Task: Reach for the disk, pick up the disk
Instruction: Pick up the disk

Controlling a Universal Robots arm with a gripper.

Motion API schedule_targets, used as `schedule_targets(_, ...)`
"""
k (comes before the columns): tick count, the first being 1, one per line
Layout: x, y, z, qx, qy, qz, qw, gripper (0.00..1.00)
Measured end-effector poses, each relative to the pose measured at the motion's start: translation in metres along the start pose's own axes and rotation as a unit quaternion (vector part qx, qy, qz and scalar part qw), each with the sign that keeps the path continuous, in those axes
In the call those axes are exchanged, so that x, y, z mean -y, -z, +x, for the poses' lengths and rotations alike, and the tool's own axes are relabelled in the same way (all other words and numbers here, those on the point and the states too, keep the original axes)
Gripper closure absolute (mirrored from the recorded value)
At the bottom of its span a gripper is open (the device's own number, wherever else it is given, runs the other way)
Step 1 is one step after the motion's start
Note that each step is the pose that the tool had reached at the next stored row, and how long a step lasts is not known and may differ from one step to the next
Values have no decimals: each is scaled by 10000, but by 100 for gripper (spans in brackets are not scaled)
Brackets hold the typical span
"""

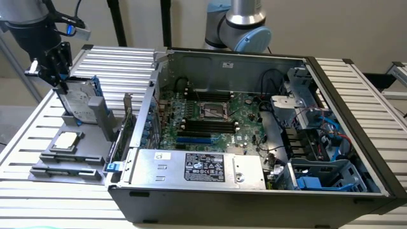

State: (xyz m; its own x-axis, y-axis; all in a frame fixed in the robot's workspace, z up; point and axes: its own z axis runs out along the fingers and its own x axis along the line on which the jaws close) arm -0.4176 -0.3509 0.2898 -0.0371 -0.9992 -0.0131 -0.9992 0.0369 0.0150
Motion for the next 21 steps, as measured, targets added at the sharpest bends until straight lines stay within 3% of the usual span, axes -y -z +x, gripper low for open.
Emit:
schedule_targets(16,15,1,1,-29,21,0,10000,62)
schedule_targets(21,17,2,78,-28,22,0,10000,62)
